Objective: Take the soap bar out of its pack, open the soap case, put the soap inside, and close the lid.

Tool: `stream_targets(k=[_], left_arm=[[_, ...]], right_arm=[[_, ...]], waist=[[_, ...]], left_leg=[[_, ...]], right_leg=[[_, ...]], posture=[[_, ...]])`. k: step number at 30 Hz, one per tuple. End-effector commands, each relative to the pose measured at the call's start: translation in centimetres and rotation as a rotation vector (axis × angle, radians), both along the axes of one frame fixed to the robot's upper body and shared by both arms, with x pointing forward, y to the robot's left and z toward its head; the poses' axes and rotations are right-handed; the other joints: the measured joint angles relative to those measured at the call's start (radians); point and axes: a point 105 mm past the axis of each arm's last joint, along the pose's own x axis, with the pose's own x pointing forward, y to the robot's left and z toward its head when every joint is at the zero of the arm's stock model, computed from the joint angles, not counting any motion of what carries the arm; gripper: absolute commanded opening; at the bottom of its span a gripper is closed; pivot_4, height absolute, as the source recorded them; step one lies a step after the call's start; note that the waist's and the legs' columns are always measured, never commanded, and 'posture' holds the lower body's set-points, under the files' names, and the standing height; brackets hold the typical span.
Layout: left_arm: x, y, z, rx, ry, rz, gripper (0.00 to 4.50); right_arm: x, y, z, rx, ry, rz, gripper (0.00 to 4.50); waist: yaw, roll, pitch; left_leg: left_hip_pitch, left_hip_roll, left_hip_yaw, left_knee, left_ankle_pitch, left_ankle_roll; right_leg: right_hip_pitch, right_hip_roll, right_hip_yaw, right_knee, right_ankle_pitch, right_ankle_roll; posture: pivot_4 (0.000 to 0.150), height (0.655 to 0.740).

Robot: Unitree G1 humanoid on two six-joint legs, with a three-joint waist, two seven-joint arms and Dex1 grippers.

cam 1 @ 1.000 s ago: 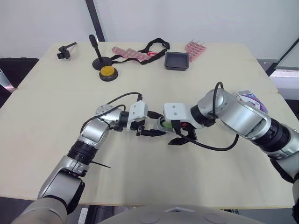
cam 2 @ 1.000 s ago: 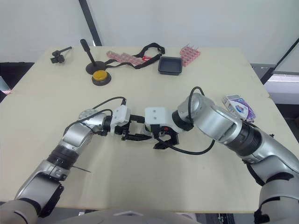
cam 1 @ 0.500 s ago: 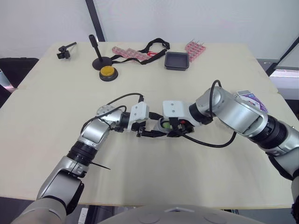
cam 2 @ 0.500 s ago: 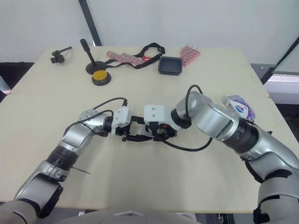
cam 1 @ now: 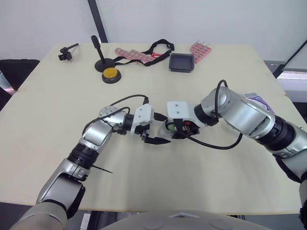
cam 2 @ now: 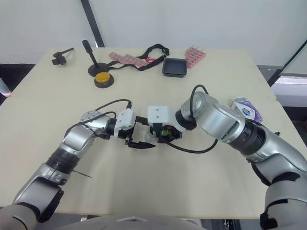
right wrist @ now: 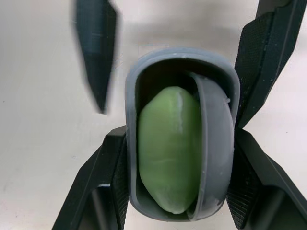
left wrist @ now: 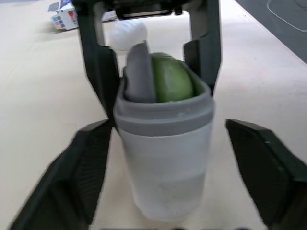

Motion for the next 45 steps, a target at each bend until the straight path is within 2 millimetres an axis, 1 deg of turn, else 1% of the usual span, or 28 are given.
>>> stream_targets(k=[1, 6, 11, 18, 24, 26, 28, 33, 37, 40, 45], left_arm=[[0.6, 1.3, 1.1, 0.002, -0.04, 0.054, 4.5], [1.1, 1.4, 1.3, 0.01, -0.008, 0.123, 4.5], [1.3, 1.3, 1.9, -0.002, 0.039, 0.167, 4.5], [2.3, 1.6, 2.1, 0.012, 0.057, 0.231, 4.5], [2.7, 2.4, 1.9, 0.0, 0.15, 0.278, 4.5], [3.0, 2.9, 1.4, 0.024, 0.11, 0.279, 4.5], [3.1, 3.0, 1.5, 0.012, 0.103, 0.281, 4.5], [2.2, 1.8, 2.0, -0.022, 0.091, 0.22, 4.5], [1.6, 0.8, 2.2, -0.04, 0.094, 0.173, 4.5], [1.1, 0.2, 2.2, -0.035, 0.09, 0.134, 4.5], [0.4, -0.1, 2.2, -0.032, 0.1, 0.1, 4.5]], right_arm=[[1.9, -2.9, -0.3, -0.078, -0.018, -0.15, 2.04], [2.0, -3.1, -0.4, -0.082, -0.021, -0.164, 2.04], [2.0, -3.2, -0.4, -0.09, -0.018, -0.167, 2.04], [2.0, -3.1, -0.4, -0.096, -0.014, -0.166, 2.04], [2.0, -3.2, -0.5, -0.1, -0.011, -0.172, 2.04], [2.0, -3.3, -0.5, -0.1, -0.01, -0.173, 2.04], [2.0, -3.3, -0.5, -0.1, -0.009, -0.173, 2.04], [2.0, -3.2, -0.5, -0.099, -0.011, -0.168, 2.04], [1.9, -2.7, -0.2, -0.086, -0.018, -0.147, 2.04], [1.6, -2.1, 0.1, -0.072, -0.019, -0.12, 2.04], [0.8, -1.3, 0.3, -0.063, -0.004, -0.061, 2.04]], waist=[[0.0, 0.0, 0.0], [-0.001, 0.0, 0.0], [-0.001, 0.0, 0.0], [-0.001, 0.0, 0.0], [0.002, 0.0, -0.001], [0.003, 0.0, -0.001], [0.003, 0.0, -0.001], [0.004, -0.001, -0.001], [0.002, -0.001, -0.001], [0.0, -0.001, -0.001], [-0.003, -0.001, -0.001]], left_leg=[[0.0, 0.0, 0.0, 0.0, 0.0, 0.0], [0.0, 0.0, 0.0, 0.0, 0.0, 0.0], [0.0, 0.0, 0.0, 0.0, 0.0, 0.0], [0.0, 0.0, 0.0, 0.0, 0.0, 0.0], [0.001, 0.0, 0.0, 0.0, 0.0, 0.0], [0.001, 0.0, 0.0, 0.0, 0.0, 0.0], [0.001, 0.0, 0.0, 0.0, 0.0, 0.0], [0.0, 0.0, 0.0, 0.001, 0.0, 0.0], [0.0, 0.0, 0.0, 0.001, 0.0, 0.0], [0.0, 0.0, 0.0, 0.001, 0.0, 0.0], [0.001, 0.0, 0.0, 0.0, 0.0, 0.0]], right_leg=[[0.0, 0.0, 0.0, 0.0, 0.0, 0.0], [0.0, 0.0, 0.0, 0.0, 0.0, 0.0], [0.0, 0.0, 0.0, 0.0, 0.0, 0.0], [0.0, 0.0, 0.0, 0.0, 0.0, 0.0], [0.0, 0.0, 0.0, 0.0, 0.0, 0.0], [0.001, 0.0, 0.0, 0.0, 0.0, 0.0], [0.001, 0.0, 0.0, 0.0, 0.0, 0.0], [0.001, 0.0, 0.0, 0.0, 0.0, 0.0], [0.001, 0.0, 0.0, 0.0, 0.0, 0.0], [0.001, 0.0, 0.0, 0.0, 0.0, 0.0], [0.001, 0.0, 0.0, 0.0, 0.0, 0.0]], posture=[[0.15, 0.7291], [0.15, 0.7291], [0.15, 0.7291], [0.15, 0.7291], [0.15, 0.7291], [0.15, 0.7291], [0.15, 0.7291], [0.15, 0.7291], [0.15, 0.7291], [0.15, 0.7291], [0.15, 0.7291]])
